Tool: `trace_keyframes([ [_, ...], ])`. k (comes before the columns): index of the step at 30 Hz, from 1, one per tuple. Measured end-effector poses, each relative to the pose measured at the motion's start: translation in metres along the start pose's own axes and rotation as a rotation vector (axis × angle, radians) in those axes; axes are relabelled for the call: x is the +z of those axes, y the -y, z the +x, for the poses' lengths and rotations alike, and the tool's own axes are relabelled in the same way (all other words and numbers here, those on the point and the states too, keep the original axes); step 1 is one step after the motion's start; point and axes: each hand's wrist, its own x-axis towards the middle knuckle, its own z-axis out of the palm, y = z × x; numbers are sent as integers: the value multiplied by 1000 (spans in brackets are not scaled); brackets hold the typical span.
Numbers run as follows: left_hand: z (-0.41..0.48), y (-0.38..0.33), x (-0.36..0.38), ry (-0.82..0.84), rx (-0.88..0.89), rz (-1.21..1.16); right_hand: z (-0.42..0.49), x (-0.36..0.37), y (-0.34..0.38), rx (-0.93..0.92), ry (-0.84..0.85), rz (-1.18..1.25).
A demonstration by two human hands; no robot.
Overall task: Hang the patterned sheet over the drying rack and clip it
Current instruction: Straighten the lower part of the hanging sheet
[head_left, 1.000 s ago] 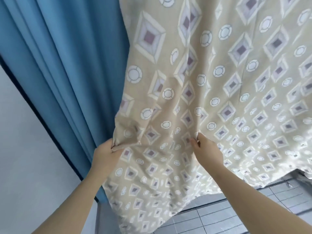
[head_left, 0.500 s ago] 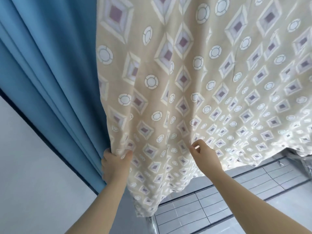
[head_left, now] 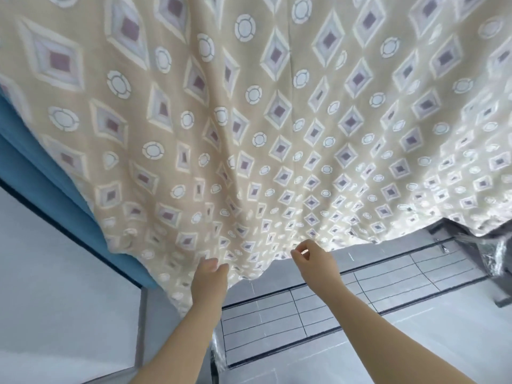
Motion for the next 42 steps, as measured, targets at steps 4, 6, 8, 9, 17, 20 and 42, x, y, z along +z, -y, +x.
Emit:
trace_keyframes([
  [4, -37, -19, 57, 83, 48, -17, -4, -43, -31, 12, -4, 7],
  [6, -50, -30, 82, 126, 106, 22, -6, -64, -42, 10, -18, -1],
  [8, -59, -40, 106, 156, 164, 79, -6, -86, -54, 7, -47, 16],
  [9, -63, -46, 116, 171, 194, 109, -4, -96, -60, 15, -66, 26],
  [17, -58, -87, 187, 274, 373, 316, 32, -166, -82, 78, -171, 96],
  [20, -46, -102, 211, 256, 379, 419, 56, -193, -80, 43, -227, 100],
  [42, -47, -183, 373, -23, 682, 339, 208, -344, -78, -458, -101, -149],
])
